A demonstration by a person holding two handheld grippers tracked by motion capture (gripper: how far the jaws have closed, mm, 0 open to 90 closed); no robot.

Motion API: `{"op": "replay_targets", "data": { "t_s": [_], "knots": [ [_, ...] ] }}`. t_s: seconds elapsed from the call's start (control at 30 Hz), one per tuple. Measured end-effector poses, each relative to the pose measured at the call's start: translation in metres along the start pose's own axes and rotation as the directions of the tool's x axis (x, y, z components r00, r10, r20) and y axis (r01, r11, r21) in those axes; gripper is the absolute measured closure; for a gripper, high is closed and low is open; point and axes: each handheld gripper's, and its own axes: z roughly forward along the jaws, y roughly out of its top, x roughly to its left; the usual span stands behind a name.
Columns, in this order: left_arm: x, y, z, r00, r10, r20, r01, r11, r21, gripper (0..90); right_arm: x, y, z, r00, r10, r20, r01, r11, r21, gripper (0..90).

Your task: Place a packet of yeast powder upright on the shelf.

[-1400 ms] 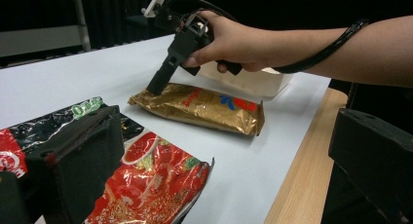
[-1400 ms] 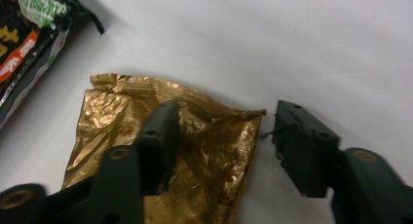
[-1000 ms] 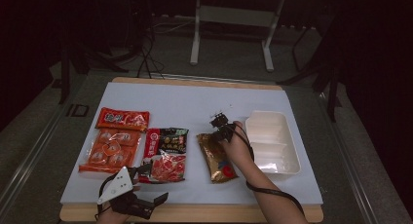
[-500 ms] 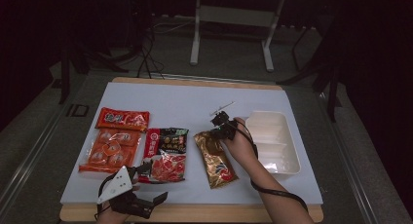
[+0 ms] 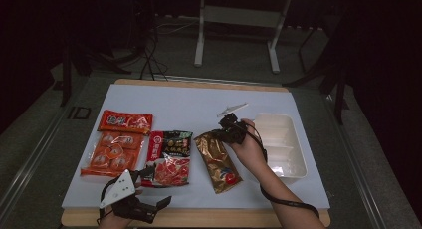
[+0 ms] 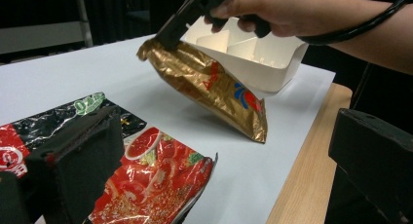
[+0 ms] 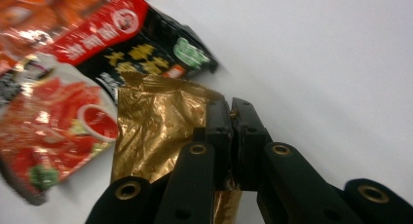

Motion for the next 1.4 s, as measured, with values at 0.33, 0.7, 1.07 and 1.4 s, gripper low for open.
{"op": "replay_targets", "data": {
  "t_s": [0.33, 0.7, 1.07, 1.4],
  "knots": [
    [0.000, 0.000, 0.001, 1.0000, -0.002, -0.001, 0.002, 1.0000, 0.000, 0.1, 0.012, 0.000, -0.020, 0.9976, -0.024, -0.065, 0.019, 0.998, -0.067, 87.2],
    [0.000, -0.001, 0.001, 1.0000, -0.003, -0.002, 0.003, 1.0000, 0.005, 0.1, 0.014, 0.010, -0.044, 0.9958, -0.036, -0.084, 0.024, 0.990, -0.140, 87.2],
    [0.001, -0.001, 0.001, 1.0000, -0.006, -0.003, 0.006, 1.0000, 0.006, 0.1, 0.009, 0.032, -0.072, 0.9982, -0.048, -0.036, 0.039, 0.974, -0.222, 87.2],
    [0.002, -0.001, 0.001, 1.0000, -0.007, -0.003, 0.007, 1.0000, 0.005, 0.1, -0.011, 0.050, -0.112, 0.9998, -0.022, -0.001, 0.020, 0.946, -0.325, 87.3]
  ]
}}
